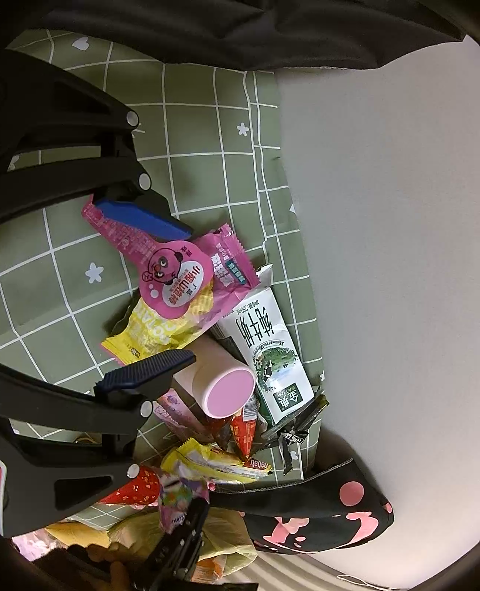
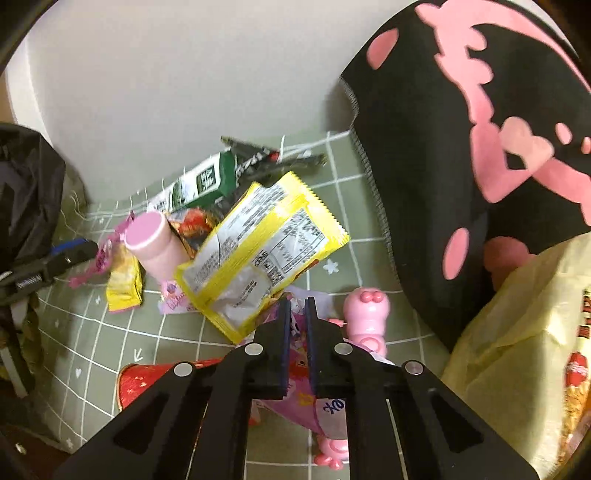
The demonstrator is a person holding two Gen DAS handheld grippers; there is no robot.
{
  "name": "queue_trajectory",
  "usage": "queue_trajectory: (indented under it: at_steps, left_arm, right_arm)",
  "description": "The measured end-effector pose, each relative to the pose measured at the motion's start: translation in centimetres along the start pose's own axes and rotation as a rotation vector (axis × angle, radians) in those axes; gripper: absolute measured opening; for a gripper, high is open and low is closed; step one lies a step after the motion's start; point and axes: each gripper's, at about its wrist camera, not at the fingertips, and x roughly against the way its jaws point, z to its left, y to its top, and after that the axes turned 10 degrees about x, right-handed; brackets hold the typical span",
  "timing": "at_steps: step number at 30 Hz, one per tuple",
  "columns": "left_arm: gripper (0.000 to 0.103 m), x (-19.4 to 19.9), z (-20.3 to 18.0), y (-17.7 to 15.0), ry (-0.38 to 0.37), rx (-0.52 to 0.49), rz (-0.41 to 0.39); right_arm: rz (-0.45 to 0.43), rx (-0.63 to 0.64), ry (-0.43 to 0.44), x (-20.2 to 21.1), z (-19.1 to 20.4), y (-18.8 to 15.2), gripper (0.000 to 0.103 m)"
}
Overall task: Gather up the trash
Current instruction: 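Grasp the pink candy stick with the left tool while the right tool grasps the pink wrapper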
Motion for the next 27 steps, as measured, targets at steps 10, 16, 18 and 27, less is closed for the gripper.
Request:
queue_trajectory:
  at_steps: [10, 16, 18, 27]
  left_arm:
    - [0.058, 0.0, 2.7, 0.4, -0.011, 0.016, -0.012]
    - [0.058, -1.8, 3.9, 0.1, -0.038, 0.009, 0.142]
    - [0.051, -2.2, 3.4, -0.4, -0.036, -0.014, 0.173]
    - [0.019, -1.7, 1.1, -1.1, -0.034, -0.075, 0.167]
  right_arm:
    - [-0.035, -0.045, -0.082, 1.9, -0.5, 0.5, 0.009]
    - [-0.039, -0.075, -0.074, 2.6, -0.7, -0.5, 0.009]
    - [-0.037, -0.083, -0.073, 2.5, -0.7, -0.8, 0.009]
    - [-0.048, -0.090, -0.081, 3.5, -0.8, -1.2, 0.009]
